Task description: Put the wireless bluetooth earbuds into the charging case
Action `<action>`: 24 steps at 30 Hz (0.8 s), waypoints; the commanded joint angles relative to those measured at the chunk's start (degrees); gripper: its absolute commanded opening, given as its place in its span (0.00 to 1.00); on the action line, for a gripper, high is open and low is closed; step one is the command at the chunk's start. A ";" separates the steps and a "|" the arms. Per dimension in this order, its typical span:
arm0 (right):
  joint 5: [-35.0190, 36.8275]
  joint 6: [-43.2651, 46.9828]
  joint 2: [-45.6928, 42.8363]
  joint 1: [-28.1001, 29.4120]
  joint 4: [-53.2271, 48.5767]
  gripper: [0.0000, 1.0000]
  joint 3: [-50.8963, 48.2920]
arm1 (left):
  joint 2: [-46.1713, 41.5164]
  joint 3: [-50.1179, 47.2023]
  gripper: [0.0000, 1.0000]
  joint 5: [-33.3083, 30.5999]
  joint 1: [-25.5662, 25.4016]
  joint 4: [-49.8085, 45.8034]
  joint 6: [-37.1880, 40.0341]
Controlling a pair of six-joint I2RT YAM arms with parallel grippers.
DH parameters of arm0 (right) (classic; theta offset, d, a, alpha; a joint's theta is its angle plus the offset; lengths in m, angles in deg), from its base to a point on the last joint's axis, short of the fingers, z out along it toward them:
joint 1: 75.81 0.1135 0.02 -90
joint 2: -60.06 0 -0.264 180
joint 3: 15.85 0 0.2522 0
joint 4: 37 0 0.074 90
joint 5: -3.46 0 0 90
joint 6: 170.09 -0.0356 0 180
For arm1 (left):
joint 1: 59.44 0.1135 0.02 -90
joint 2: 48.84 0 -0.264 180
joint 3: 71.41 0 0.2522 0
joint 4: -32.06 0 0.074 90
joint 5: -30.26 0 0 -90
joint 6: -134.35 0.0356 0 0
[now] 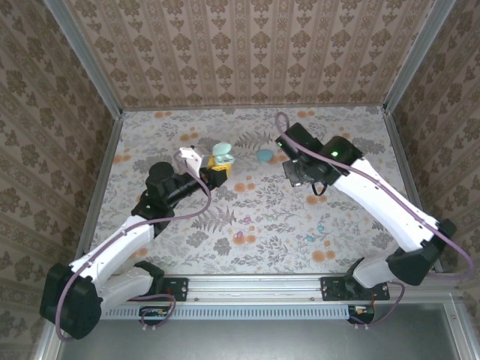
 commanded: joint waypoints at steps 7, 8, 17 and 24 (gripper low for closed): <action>-14.57 5.77 -2.50 3.31 11.29 0.17 2.37 | 6.41 4.87 0.34 5.57 -4.63 9.17 0.26; -15.05 5.73 -2.86 3.28 12.27 0.17 1.98 | 7.00 5.24 0.34 6.00 -4.87 9.31 0.32; -15.31 5.68 -1.71 3.47 16.04 0.17 2.49 | 9.20 6.80 0.34 7.74 -6.24 9.31 0.73; -13.73 5.47 0.86 3.54 17.89 0.17 3.23 | 9.04 6.58 0.34 8.49 -6.57 9.08 0.85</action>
